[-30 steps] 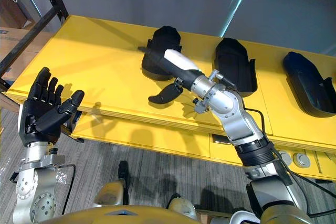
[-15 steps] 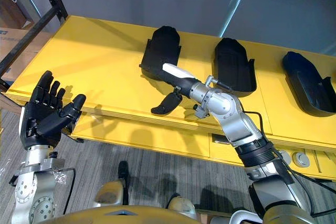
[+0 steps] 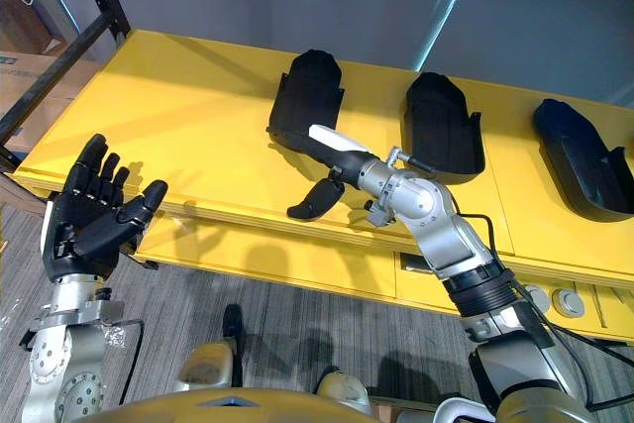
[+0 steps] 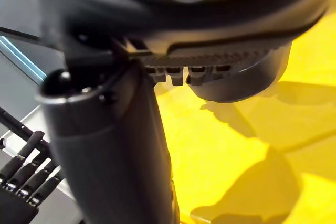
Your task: Walk over and take three plastic housings, then place them on the shelf
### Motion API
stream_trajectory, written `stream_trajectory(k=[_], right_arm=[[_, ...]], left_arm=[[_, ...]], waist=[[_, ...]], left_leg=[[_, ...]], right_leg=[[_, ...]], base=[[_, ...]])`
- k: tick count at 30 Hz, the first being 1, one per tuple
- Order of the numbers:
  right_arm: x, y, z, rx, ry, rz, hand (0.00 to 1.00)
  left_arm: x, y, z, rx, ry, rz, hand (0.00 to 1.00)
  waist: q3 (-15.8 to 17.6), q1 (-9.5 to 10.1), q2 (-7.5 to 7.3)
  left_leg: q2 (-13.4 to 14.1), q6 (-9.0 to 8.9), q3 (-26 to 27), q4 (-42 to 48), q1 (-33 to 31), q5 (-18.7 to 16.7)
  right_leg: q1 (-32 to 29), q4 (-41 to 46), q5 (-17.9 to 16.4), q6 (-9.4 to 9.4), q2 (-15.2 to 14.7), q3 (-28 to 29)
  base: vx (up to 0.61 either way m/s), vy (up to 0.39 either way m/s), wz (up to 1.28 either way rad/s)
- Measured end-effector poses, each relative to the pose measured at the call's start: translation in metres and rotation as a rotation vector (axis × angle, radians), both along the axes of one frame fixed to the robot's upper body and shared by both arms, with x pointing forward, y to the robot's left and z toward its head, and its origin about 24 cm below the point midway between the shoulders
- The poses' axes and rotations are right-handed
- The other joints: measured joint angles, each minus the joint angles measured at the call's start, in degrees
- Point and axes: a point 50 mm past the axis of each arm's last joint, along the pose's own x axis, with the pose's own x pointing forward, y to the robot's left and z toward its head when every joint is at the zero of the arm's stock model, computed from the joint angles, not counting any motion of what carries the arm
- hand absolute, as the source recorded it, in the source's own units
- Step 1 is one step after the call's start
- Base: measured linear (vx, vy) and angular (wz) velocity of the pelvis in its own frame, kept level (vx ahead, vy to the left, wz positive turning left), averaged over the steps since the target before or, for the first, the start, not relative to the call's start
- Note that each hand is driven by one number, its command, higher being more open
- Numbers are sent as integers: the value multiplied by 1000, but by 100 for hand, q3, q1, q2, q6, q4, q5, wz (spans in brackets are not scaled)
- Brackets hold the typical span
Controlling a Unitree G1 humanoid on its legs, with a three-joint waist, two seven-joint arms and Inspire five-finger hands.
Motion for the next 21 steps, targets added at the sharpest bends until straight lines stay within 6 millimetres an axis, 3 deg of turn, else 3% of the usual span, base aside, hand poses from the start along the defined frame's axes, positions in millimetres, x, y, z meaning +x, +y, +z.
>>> stream_trajectory(k=[21], right_arm=[[-3,3,-7,5,101,74,100]], left_arm=[[1,-1,-1,17,15,-32,100]], waist=[[-77,3,-41]], left_leg=[[-1,14,9,-14,99,-23]], right_leg=[[91,-25,-12,-18,-2,3]], base=[[0,0,0]])
